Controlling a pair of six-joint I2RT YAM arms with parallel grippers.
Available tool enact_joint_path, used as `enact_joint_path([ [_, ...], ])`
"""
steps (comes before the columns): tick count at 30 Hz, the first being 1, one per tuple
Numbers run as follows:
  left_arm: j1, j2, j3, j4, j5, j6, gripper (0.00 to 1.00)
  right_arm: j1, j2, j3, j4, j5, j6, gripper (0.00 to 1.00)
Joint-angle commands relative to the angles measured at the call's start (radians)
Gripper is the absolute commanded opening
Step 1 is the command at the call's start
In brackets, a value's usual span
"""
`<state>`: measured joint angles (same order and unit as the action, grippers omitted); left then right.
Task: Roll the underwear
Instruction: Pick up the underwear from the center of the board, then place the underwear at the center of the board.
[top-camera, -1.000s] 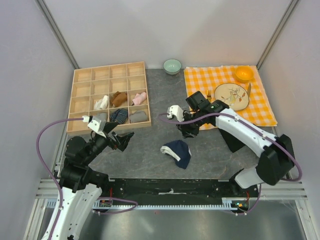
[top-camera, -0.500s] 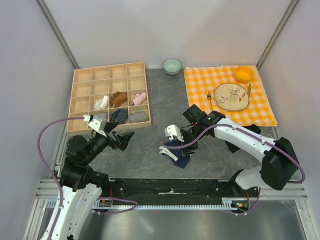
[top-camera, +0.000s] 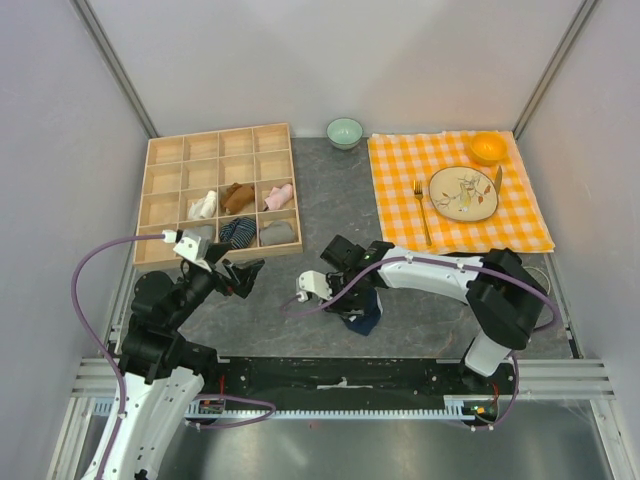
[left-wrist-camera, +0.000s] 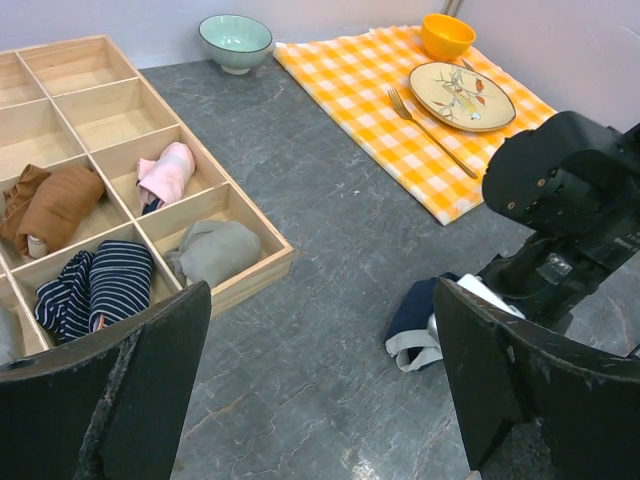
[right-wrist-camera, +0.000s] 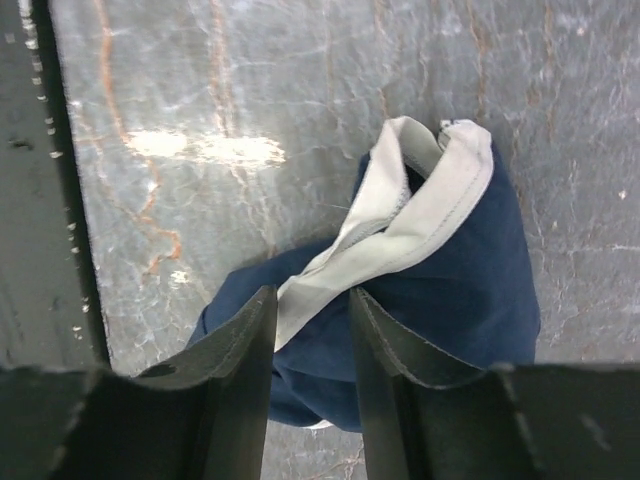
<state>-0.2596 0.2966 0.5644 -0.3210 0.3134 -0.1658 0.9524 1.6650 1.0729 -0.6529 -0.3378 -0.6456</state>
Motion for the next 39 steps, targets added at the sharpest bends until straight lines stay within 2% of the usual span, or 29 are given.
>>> enact_joint_path([
  [1,0.002,-0.007,0.005,-0.003,-0.020,0.025,0.98,0.006,0.024,0.047,0.058,0.092,0.070,0.37],
  [2,0.002,-0.008,0.005,-0.004,-0.020,0.023,0.98,0.006,0.027,0.047,0.058,0.094,0.070,0.23],
  [3,0.002,-0.007,0.005,-0.003,-0.020,0.025,0.98,0.006,0.027,0.047,0.055,0.095,0.072,0.15],
  [5,0.002,-0.008,0.005,-0.004,-0.019,0.025,0.98,0.006,0.022,0.048,0.049,0.095,0.073,0.03],
  [6,0.002,-0.007,0.005,-0.001,-0.017,0.025,0.98,0.006,0.015,0.050,0.044,0.095,0.073,0.01],
  [9,0.002,-0.005,0.003,-0.001,-0.013,0.025,0.98,0.006,-0.010,0.067,0.012,0.065,0.067,0.00],
  [13,0.002,-0.005,0.003,-0.001,-0.013,0.025,0.98,0.005,-0.047,0.134,-0.100,-0.088,0.026,0.00],
  [16,0.002,-0.004,0.003,0.000,-0.013,0.025,0.98,0.005,-0.063,0.258,-0.220,-0.187,-0.012,0.00],
  [20,0.002,-0.007,0.003,0.000,-0.017,0.026,0.98,0.005,-0.068,0.534,-0.377,-0.280,-0.043,0.00],
  [23,0.003,-0.010,0.003,-0.003,-0.025,0.026,0.98,0.002,-0.076,0.707,-0.450,-0.334,-0.054,0.00],
  [25,0.003,-0.011,0.003,-0.004,-0.027,0.028,0.98,-0.038,-0.100,0.745,-0.462,-0.380,-0.043,0.00],
  [28,0.003,-0.010,0.005,-0.004,-0.027,0.028,0.98,-0.171,-0.166,0.678,-0.404,-0.434,0.028,0.00],
  [30,0.002,-0.010,0.003,-0.003,-0.023,0.026,0.98,-0.272,-0.247,0.489,-0.248,-0.405,0.099,0.00],
  [33,0.002,-0.007,0.005,-0.003,-0.017,0.025,0.98,-0.358,-0.318,0.161,-0.010,-0.178,0.213,0.00],
  [34,0.003,-0.007,0.003,-0.001,-0.016,0.025,0.98,-0.372,-0.314,0.030,0.034,-0.009,0.219,0.00],
  [36,0.003,-0.007,0.003,0.002,-0.008,0.023,0.98,-0.440,-0.260,-0.052,0.131,0.112,0.238,0.06],
  [37,0.003,-0.004,0.002,0.000,-0.007,0.023,0.98,-0.473,-0.236,-0.079,0.140,0.140,0.236,0.15],
  [39,0.003,-0.001,0.002,0.003,0.000,0.022,0.98,-0.571,-0.197,-0.079,0.139,0.109,0.239,0.21],
])
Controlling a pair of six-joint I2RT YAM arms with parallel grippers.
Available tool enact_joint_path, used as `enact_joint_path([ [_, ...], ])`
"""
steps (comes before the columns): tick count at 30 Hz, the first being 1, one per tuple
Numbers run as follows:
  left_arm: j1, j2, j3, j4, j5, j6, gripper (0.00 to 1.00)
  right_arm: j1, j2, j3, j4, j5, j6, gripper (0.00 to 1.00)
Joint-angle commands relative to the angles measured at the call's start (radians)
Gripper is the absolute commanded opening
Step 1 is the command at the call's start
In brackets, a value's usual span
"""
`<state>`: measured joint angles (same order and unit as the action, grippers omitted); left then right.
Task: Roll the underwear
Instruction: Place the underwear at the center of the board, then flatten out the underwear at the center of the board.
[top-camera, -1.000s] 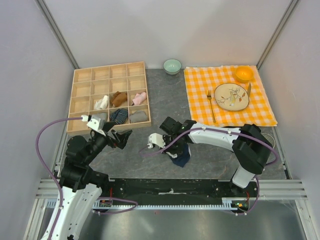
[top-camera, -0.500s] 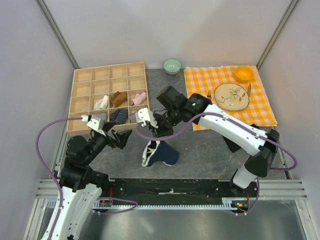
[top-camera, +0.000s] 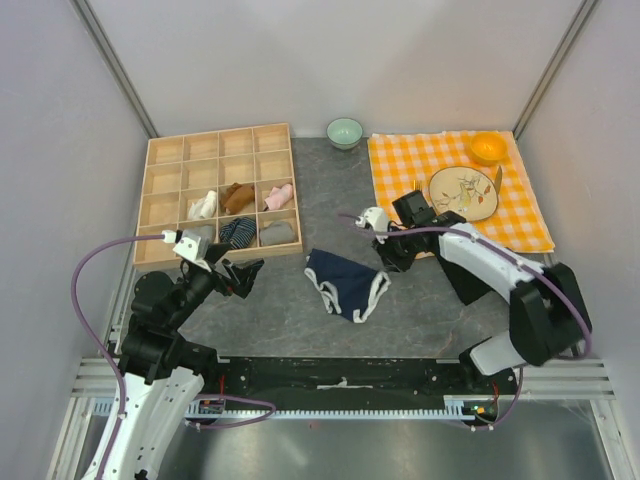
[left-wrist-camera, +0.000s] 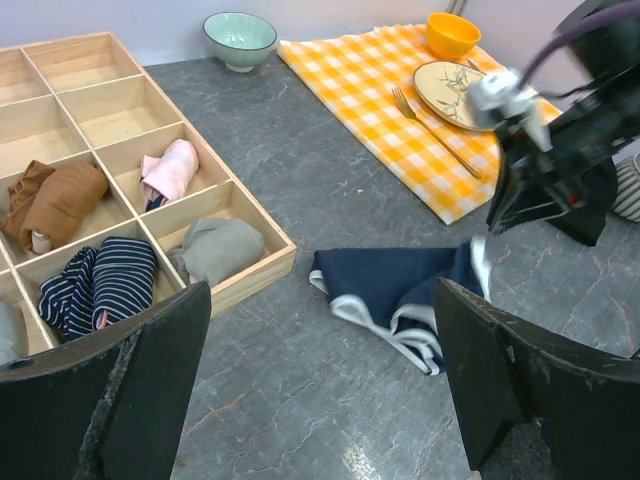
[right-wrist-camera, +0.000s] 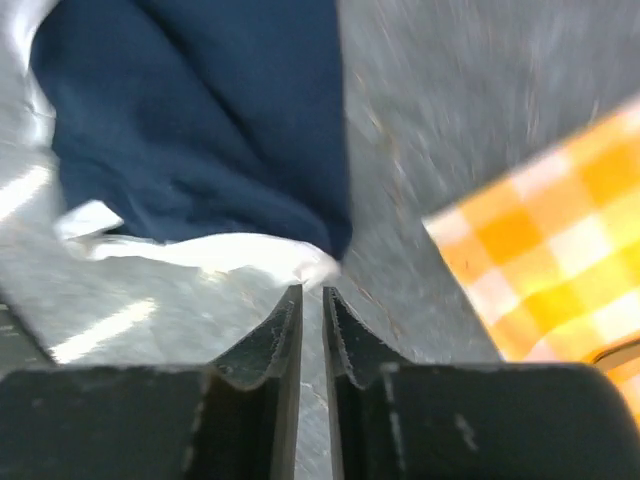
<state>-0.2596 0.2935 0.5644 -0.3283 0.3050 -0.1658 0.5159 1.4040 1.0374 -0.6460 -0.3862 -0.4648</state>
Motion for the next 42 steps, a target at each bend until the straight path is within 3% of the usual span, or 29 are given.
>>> enact_joint_path([
  [1,0.002,0.004,0.000,0.011,0.009,0.022,0.98,-0.152,0.061,-0.042,0.131,0.141,0.054,0.29],
  [4,0.002,0.007,0.000,0.012,0.014,0.020,0.98,-0.160,0.000,-0.034,0.091,-0.010,-0.033,0.43],
  [9,0.002,0.010,0.000,0.012,0.017,0.020,0.98,-0.093,-0.036,0.019,-0.138,-0.351,-0.326,0.49],
  [12,0.002,0.010,0.000,0.012,0.016,0.022,0.98,0.055,-0.048,-0.011,-0.077,-0.329,-0.313,0.56],
  [15,0.002,0.007,0.002,0.008,0.006,0.022,0.98,0.186,-0.017,-0.027,0.040,-0.208,-0.238,0.62],
  [21,0.002,0.006,0.002,0.006,0.000,0.023,0.98,0.243,0.131,0.039,0.084,-0.045,-0.169,0.62],
  [24,0.003,0.006,0.002,0.006,0.002,0.025,0.98,0.282,0.171,0.032,0.095,-0.023,-0.169,0.59],
  [27,0.002,0.009,0.003,0.006,0.003,0.023,0.98,0.302,0.204,0.030,0.097,-0.008,-0.169,0.49],
  [30,0.002,0.007,0.002,0.005,0.003,0.023,0.98,0.311,0.227,0.053,0.074,-0.017,-0.176,0.27],
  [31,0.002,0.007,0.002,0.006,0.003,0.023,0.98,0.312,0.230,0.074,0.054,-0.014,-0.178,0.09],
  [32,0.002,0.009,0.002,0.005,0.003,0.023,0.98,0.312,0.230,0.088,0.051,0.007,-0.176,0.01],
  [35,0.003,0.009,0.003,0.008,0.005,0.023,0.98,0.277,0.227,0.159,0.097,0.203,-0.129,0.00],
  [41,0.003,0.007,0.002,0.006,0.003,0.023,0.98,0.092,0.236,0.240,0.406,0.536,0.000,0.00],
  [42,0.002,0.009,0.002,0.006,0.003,0.023,0.98,0.082,0.246,0.251,0.422,0.553,0.000,0.07],
])
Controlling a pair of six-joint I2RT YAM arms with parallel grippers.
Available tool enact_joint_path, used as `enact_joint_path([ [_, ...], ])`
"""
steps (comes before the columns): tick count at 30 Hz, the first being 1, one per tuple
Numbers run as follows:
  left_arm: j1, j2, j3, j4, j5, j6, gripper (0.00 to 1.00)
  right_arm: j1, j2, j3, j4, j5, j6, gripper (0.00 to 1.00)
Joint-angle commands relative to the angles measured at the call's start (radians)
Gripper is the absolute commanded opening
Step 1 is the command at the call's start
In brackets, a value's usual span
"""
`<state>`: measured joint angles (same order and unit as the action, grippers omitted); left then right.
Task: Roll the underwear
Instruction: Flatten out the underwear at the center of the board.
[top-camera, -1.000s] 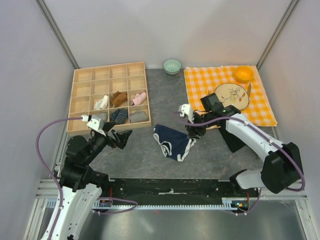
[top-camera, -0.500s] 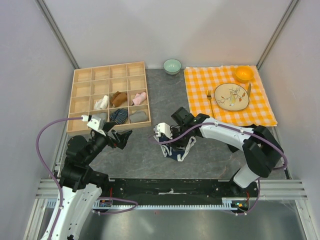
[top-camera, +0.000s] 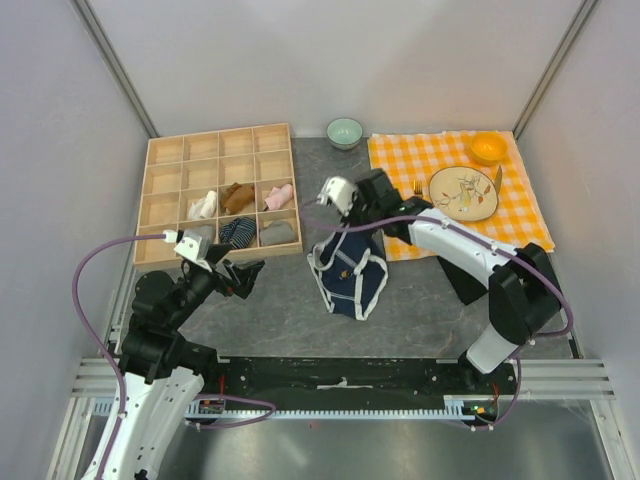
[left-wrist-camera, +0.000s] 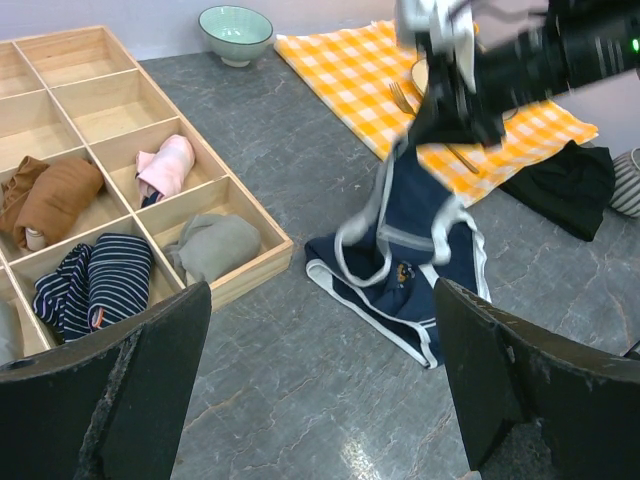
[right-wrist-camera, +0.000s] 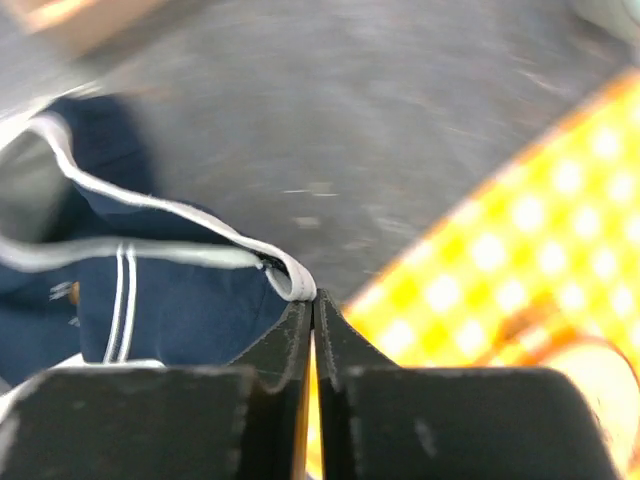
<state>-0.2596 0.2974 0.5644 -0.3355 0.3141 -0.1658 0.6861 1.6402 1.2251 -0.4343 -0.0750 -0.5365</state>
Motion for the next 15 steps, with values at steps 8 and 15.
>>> enact_joint_path([
  [8,0.003,0.005,0.000,0.016,0.002,0.023,0.98,-0.117,-0.071,-0.001,0.141,0.016,0.021,0.51],
  [15,0.002,0.005,0.002,0.016,0.002,0.023,0.98,0.015,-0.134,-0.100,-0.231,-0.465,-0.317,0.52],
])
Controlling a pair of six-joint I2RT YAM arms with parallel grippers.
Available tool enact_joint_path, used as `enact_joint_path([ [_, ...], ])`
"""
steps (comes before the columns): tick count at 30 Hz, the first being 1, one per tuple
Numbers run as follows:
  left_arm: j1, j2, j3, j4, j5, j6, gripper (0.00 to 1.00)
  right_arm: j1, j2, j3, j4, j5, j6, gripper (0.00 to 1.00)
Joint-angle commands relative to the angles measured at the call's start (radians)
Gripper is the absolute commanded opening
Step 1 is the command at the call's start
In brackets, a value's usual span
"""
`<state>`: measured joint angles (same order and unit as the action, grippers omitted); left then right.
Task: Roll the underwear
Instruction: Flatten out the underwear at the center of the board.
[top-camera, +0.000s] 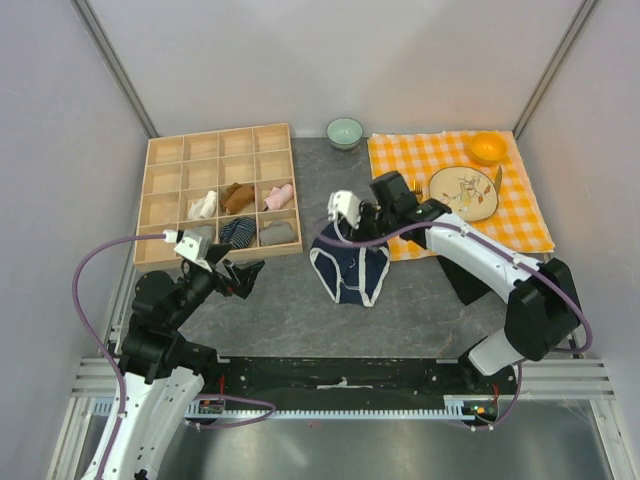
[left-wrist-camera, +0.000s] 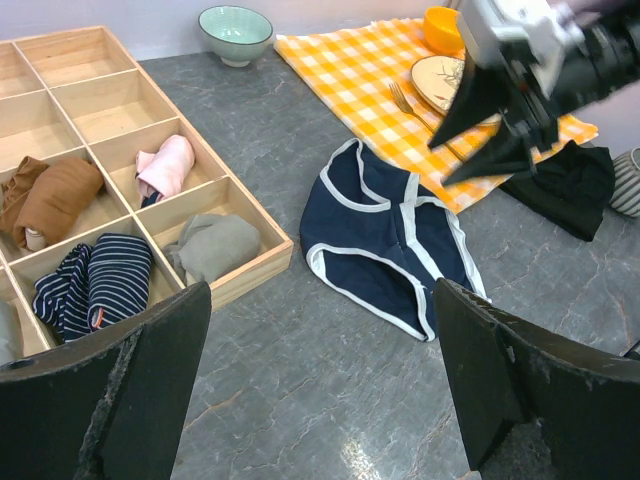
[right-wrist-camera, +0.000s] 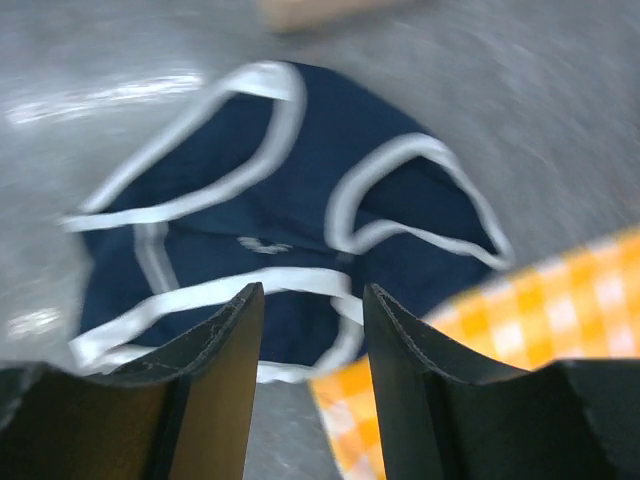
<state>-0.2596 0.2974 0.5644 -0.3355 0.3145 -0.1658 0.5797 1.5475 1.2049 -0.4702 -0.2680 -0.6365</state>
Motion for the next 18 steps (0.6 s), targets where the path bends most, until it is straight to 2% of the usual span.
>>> enact_joint_path([
  [1,0.002,0.003,0.002,0.016,0.001,0.023,0.98,0.159,-0.043,-0.109,-0.188,-0.248,-0.232,0.53],
  [2,0.002,0.005,0.002,0.016,-0.002,0.023,0.98,0.210,-0.041,-0.134,-0.176,-0.231,-0.238,0.54],
  [5,0.003,0.005,0.002,0.013,-0.005,0.023,0.98,0.249,0.002,-0.180,-0.162,-0.191,-0.233,0.55],
  [14,0.002,0.011,0.003,0.012,-0.003,0.023,0.98,0.295,0.037,-0.300,-0.105,-0.053,-0.215,0.53],
  [17,0.002,0.008,0.002,0.013,-0.003,0.023,0.98,0.299,0.039,-0.314,-0.105,-0.040,-0.204,0.47],
  [18,0.003,0.008,0.002,0.012,-0.003,0.023,0.98,0.299,0.040,-0.312,-0.113,-0.043,-0.204,0.37],
])
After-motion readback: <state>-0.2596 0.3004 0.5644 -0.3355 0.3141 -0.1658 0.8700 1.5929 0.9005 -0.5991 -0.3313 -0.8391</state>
